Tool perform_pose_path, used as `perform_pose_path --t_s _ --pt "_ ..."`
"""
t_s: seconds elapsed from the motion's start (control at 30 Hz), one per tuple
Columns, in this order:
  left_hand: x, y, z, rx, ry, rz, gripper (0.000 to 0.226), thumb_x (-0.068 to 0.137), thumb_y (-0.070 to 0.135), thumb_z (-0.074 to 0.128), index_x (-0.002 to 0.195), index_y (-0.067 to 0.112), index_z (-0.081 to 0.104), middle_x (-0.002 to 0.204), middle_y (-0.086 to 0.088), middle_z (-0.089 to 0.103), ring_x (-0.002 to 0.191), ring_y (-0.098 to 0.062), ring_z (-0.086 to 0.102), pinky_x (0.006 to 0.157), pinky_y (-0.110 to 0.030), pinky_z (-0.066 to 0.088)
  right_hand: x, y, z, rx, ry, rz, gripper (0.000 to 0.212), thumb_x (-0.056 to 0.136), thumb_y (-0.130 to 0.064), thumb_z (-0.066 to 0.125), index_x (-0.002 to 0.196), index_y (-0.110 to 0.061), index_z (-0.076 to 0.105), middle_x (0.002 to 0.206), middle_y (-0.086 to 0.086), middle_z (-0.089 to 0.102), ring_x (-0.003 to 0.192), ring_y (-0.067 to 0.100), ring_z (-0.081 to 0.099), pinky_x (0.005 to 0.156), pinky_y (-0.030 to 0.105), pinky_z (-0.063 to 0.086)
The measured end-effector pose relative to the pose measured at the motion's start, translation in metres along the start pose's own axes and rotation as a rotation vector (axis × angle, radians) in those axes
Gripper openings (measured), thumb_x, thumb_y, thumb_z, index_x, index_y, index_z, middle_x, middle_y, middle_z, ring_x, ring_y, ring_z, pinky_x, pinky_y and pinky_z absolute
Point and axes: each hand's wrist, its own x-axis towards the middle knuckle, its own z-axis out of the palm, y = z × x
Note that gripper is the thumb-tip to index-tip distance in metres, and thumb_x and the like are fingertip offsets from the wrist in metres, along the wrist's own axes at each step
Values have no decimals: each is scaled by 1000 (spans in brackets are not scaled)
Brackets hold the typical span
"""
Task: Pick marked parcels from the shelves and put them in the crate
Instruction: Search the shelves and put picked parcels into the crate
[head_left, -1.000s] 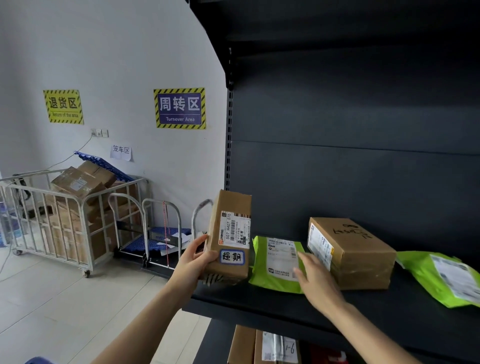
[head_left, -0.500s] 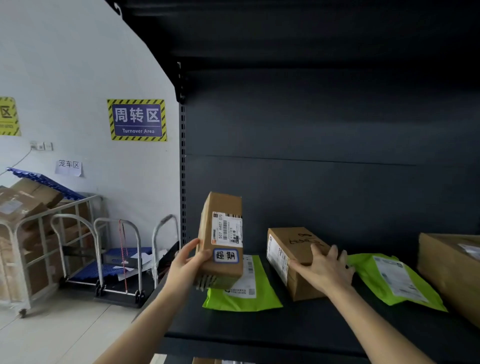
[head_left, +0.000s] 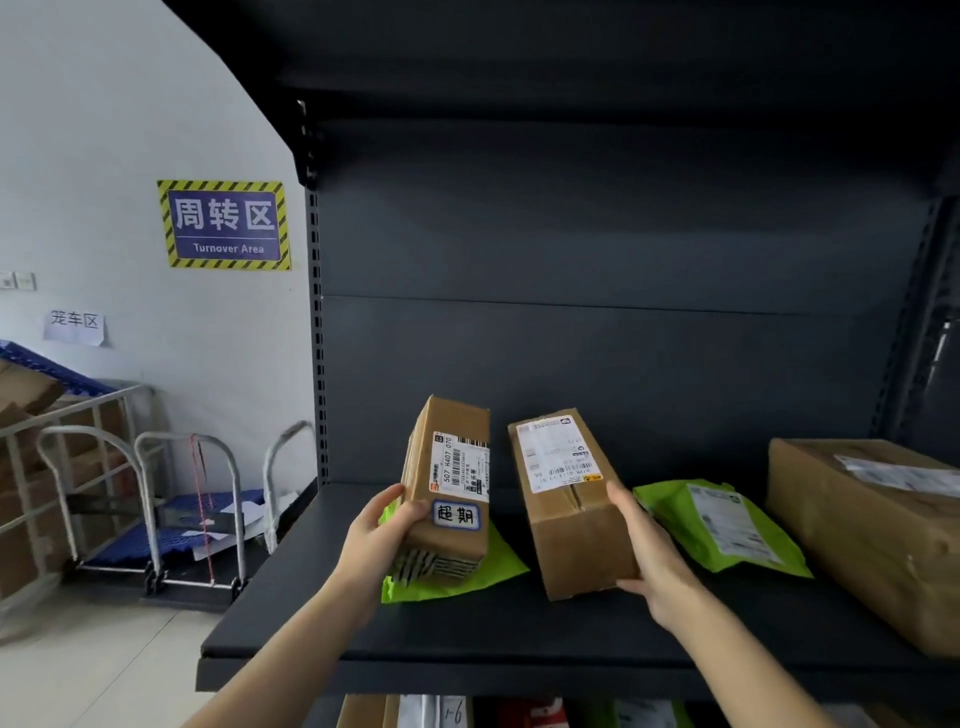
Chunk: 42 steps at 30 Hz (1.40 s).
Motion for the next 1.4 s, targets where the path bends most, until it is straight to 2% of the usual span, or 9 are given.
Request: perform_pose_path --t_s 0.27,0.57,0.73,0.83,0.97,1.03,1.17,1.27,1.4 --pt "-10 4 24 15 -49 -19 86 47 58 72 126 32 54 116 -6 66 106 -26 63 95 -50 50 -12 21 -5 131 27 -64 43 81 -57 54 115 -32 46 120 2 54 113 23 49 99 47 42" --pt "-21 7 27 -5 -41 -28 85 48 55 73 127 31 53 116 -5 65 105 -27 63 92 -51 52 -20 14 -10 97 41 -25 58 80 -60 53 127 -28 43 126 6 51 118 27 46 101 49 40" --pt "-27 7 25 -49 -47 -32 59 73 39 71 127 26 53 113 -8 66 104 -28 63 90 -48 53 -19 4 -11 -22 57 65 68 84 -65 45 136 -21 38 136 11 46 123 33 43 98 47 40" --pt "-30 7 23 -60 -48 -25 73 54 47 72 123 28 56 112 -7 68 104 -28 64 91 -50 52 -18 2 -7 -76 63 58 63 85 -64 43 132 -21 43 132 9 49 118 30 46 96 45 41" --pt "-31 9 17 -105 -39 12 62 67 42 71 125 25 55 114 -10 66 106 -30 62 91 -50 52 -25 0 -7 -166 92 -143 54 92 -53 42 132 -17 45 131 7 52 108 20 48 93 36 39" --pt "-35 14 16 -99 -36 45 63 64 44 71 123 25 57 115 -9 66 104 -27 63 86 -45 52 -32 4 -13 -341 155 -303 55 92 -50 44 136 -17 42 136 5 49 118 20 46 97 32 37" --pt "-50 33 28 -95 -19 129 37 83 29 63 119 22 59 111 -11 68 95 -25 63 75 -36 50 -47 10 -36 -772 256 -482 63 90 -53 45 143 -19 32 145 5 39 134 23 33 107 36 33" --pt "-62 52 46 -67 -19 193 22 85 25 61 107 28 62 108 -9 68 95 -26 62 79 -39 49 -55 8 -60 -866 260 -528 63 91 -50 45 143 -16 31 146 5 37 135 22 31 109 34 30" --pt "-83 73 80 -42 -24 266 45 62 38 66 107 30 63 109 -6 70 98 -25 64 86 -41 48 -52 7 -101 -860 217 -538 64 91 -49 47 142 -14 32 144 7 39 133 22 34 109 34 32"
